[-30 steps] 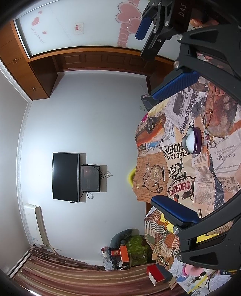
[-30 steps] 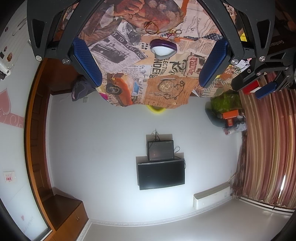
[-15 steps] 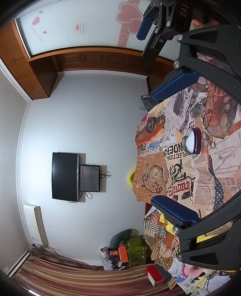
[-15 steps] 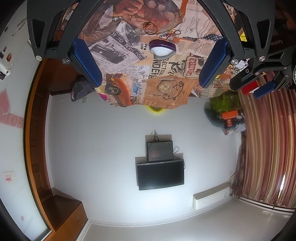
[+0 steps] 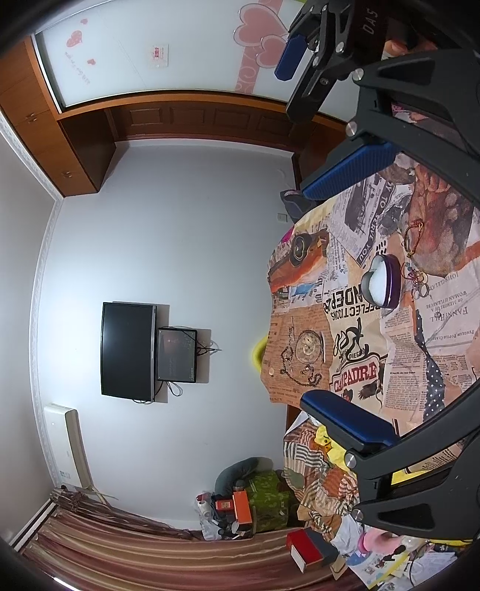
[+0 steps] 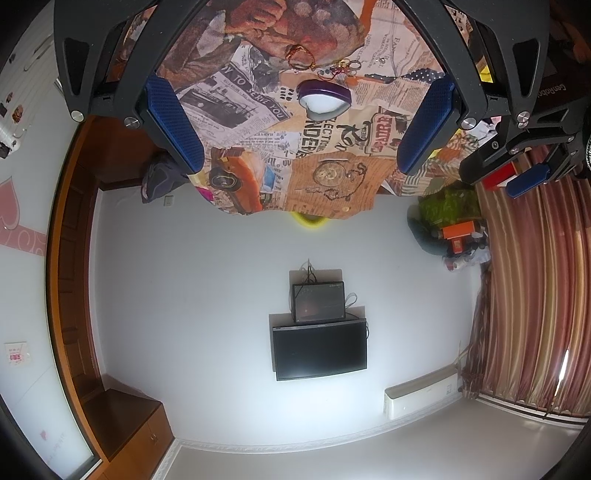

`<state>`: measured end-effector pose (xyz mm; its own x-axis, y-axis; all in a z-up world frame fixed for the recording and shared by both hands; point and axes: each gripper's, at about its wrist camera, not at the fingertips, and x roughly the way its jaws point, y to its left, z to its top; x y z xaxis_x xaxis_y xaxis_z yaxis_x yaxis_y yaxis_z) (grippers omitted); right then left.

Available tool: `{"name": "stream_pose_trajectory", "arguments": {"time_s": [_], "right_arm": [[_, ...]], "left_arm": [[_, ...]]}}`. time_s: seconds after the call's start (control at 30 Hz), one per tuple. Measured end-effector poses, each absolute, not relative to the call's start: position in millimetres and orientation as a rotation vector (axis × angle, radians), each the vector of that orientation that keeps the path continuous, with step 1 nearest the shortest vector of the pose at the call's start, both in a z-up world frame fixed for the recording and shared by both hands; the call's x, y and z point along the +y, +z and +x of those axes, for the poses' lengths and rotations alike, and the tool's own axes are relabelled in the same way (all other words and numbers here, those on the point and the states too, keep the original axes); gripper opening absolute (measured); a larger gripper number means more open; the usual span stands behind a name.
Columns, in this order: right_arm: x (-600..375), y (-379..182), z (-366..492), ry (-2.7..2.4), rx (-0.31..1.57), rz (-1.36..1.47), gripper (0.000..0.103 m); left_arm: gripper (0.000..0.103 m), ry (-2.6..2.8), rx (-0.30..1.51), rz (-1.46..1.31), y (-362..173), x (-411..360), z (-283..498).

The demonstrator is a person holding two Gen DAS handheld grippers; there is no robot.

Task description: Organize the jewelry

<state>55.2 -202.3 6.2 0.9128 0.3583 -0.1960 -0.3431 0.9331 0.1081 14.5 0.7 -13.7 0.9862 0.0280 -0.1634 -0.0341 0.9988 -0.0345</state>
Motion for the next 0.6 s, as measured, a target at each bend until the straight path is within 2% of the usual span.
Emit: {"name": "stream_pose_trajectory", "arguments": {"time_s": [0.6], "right_arm": [[-198.4,-9.3,77.1,0.358,0.282,0.069,0.103]], "left_arm": [[0.103,0.014,0.241,-0.053,-32.4,10.7,49.0]]}}
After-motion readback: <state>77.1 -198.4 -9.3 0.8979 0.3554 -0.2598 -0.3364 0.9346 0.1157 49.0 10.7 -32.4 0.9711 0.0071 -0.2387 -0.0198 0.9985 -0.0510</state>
